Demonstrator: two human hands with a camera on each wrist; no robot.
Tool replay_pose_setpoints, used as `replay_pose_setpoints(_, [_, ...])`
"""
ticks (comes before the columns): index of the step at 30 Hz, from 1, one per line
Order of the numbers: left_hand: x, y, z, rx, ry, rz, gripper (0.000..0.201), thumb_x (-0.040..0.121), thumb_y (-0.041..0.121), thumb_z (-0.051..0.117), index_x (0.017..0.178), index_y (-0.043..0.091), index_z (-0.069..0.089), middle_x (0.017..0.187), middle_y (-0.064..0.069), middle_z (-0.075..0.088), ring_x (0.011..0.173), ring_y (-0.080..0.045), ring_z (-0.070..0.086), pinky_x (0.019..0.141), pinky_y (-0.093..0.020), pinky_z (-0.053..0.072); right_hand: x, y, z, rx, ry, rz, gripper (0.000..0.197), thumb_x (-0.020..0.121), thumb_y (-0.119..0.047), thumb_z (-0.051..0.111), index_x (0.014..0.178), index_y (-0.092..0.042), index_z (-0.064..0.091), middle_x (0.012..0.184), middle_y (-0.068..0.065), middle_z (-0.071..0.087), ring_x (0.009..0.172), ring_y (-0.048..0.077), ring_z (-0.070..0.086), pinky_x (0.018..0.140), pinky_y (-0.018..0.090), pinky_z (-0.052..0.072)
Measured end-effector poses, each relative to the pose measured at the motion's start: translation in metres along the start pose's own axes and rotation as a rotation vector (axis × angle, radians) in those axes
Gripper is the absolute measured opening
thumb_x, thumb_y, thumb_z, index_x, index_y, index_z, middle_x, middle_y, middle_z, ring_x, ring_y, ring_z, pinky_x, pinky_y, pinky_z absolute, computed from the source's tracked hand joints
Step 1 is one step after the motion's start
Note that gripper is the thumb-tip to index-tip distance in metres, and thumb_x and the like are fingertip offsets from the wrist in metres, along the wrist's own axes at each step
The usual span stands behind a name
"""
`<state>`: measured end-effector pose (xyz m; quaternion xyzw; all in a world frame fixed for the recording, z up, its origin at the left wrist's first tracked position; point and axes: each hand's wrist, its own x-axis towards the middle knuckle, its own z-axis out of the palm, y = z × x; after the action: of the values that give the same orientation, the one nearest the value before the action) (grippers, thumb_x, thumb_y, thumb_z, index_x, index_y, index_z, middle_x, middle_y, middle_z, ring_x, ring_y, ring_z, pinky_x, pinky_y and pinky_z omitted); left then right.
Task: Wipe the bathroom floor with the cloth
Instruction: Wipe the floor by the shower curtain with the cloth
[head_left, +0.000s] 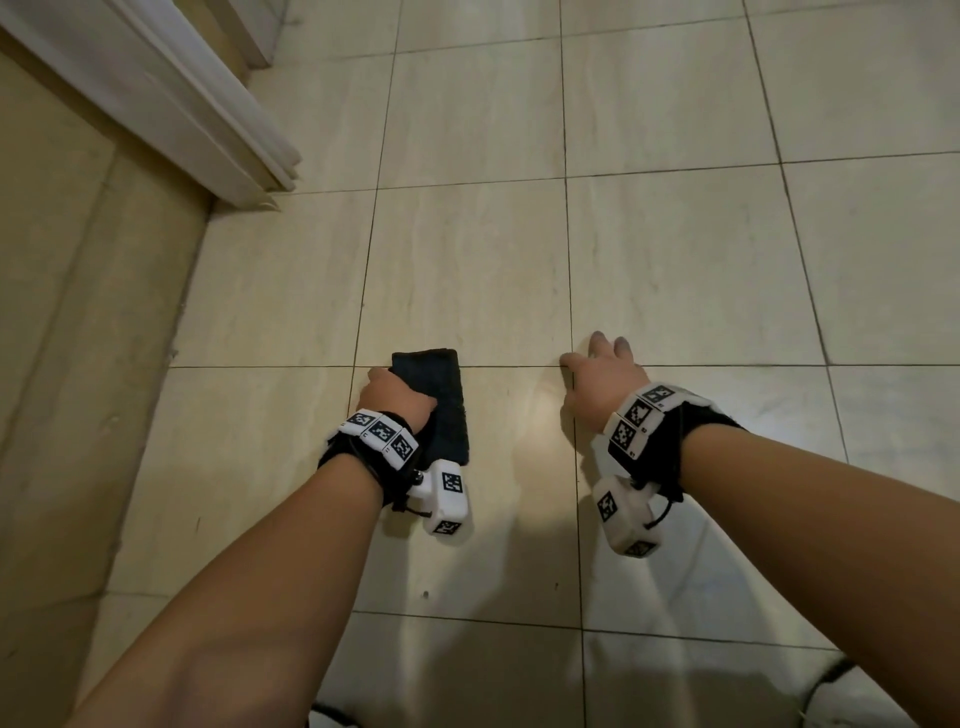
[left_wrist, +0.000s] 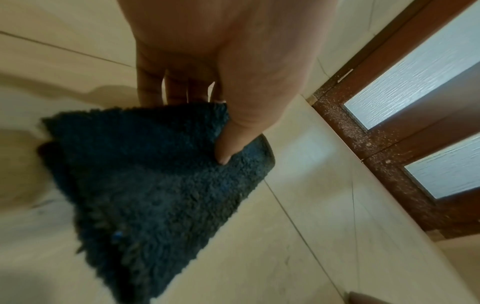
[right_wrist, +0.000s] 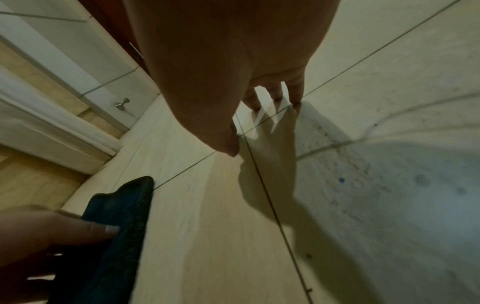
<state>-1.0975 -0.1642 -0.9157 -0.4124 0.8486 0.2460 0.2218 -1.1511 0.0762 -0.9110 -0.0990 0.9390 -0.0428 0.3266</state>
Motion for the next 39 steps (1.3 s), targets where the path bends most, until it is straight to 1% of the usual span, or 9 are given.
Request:
replay_pose_setpoints(5, [0.003,0.006,-0.001,0.059,-0.008,-0.024,0.044,0.074,0.032,0.069,0.110,0.009,0.061,0.118,-0.014,0.058,0.102,-0.036,0.059,0.093,-0.047,0.051,-0.003,-0.007,0.000,-0.009,-0.015,-0.001,0.037,0.087,-0.018,0.047,0.123,-0.024,0.054,0.147,0.015,0.028,0.138,0.041,0.022,0.103,0.052,0.041])
replay_pose_setpoints(8, [-0.006,0.010,-0.003,-0.057,-0.007,0.025,0.022,0.084,0.019,0.061,0.102,0.006,0.057,0.106,-0.010,0.062,0.094,-0.032,0.059,0.088,-0.039,0.051,-0.003,-0.005,-0.004,0.003,-0.049,-0.011,0.040,0.083,-0.023,0.050,0.123,-0.029,0.054,0.146,0.013,0.028,0.138,0.041,0.022,0.102,0.054,0.042])
replay_pose_setpoints(10, [-0.010,0.013,-0.003,-0.166,-0.027,0.059,0.019,0.088,0.010,0.057,0.106,0.005,0.055,0.102,-0.007,0.061,0.090,-0.028,0.058,0.082,-0.035,0.049,-0.004,-0.005,-0.008,0.038,-0.067,-0.015,0.048,0.082,-0.025,0.053,0.129,-0.032,0.051,0.142,0.011,0.032,0.137,0.039,0.023,0.101,0.053,0.042])
replay_pose_setpoints(13, [-0.018,0.023,-0.006,-0.274,-0.080,0.127,0.029,0.084,0.007,0.061,0.112,0.007,0.057,0.106,-0.012,0.064,0.096,-0.031,0.062,0.088,-0.043,0.054,-0.004,-0.004,-0.018,0.155,-0.052,-0.048,0.059,0.087,-0.030,0.057,0.144,-0.029,0.043,0.141,0.009,0.040,0.133,0.036,0.032,0.103,0.049,0.041])
replay_pose_setpoints(18, [-0.041,0.059,-0.013,-0.490,-0.213,0.292,0.034,0.083,0.001,0.067,0.115,0.008,0.059,0.107,-0.011,0.067,0.099,-0.028,0.064,0.090,-0.044,0.054,-0.008,-0.017,-0.042,0.602,-0.033,-0.205,0.059,0.095,-0.033,0.062,0.149,-0.020,0.041,0.142,0.009,0.053,0.126,0.025,0.053,0.104,0.036,0.042])
replay_pose_setpoints(21, [-0.054,0.080,-0.012,-0.623,-0.272,0.346,0.040,0.082,-0.001,0.068,0.120,0.008,0.059,0.109,-0.011,0.068,0.098,-0.025,0.066,0.088,-0.042,0.056,-0.010,-0.021,-0.046,0.890,-0.077,-0.204,0.052,0.094,-0.021,0.064,0.143,-0.020,0.047,0.121,0.009,0.067,0.101,0.020,0.065,0.084,0.030,0.052])
replay_pose_setpoints(26, [-0.061,0.093,-0.009,-0.709,-0.283,0.393,0.042,0.084,0.000,0.069,0.123,0.009,0.058,0.111,-0.009,0.068,0.101,-0.024,0.067,0.088,-0.041,0.056,-0.011,-0.006,-0.054,1.310,-0.172,-0.124,0.046,0.091,-0.010,0.065,0.136,-0.019,0.055,0.111,0.009,0.071,0.102,0.025,0.069,0.090,0.042,0.056])
replay_pose_setpoints(31, [-0.064,0.100,-0.001,-0.674,-0.222,0.425,0.042,0.085,0.006,0.071,0.124,0.014,0.059,0.112,-0.002,0.068,0.103,-0.019,0.065,0.090,-0.038,0.055,-0.014,0.006,-0.058,1.350,-0.126,-0.117,0.043,0.090,-0.005,0.066,0.130,-0.016,0.057,0.100,0.008,0.072,0.099,0.025,0.070,0.088,0.044,0.057])
replay_pose_setpoints(39, [-0.057,0.114,0.022,-0.497,-0.259,0.419,0.035,0.089,0.016,0.067,0.123,0.013,0.057,0.111,-0.006,0.063,0.101,-0.021,0.063,0.092,-0.041,0.053,-0.021,0.041,-0.051,1.211,0.055,0.039,0.041,0.090,-0.002,0.063,0.129,-0.014,0.057,0.099,0.008,0.072,0.095,0.024,0.070,0.085,0.045,0.058])
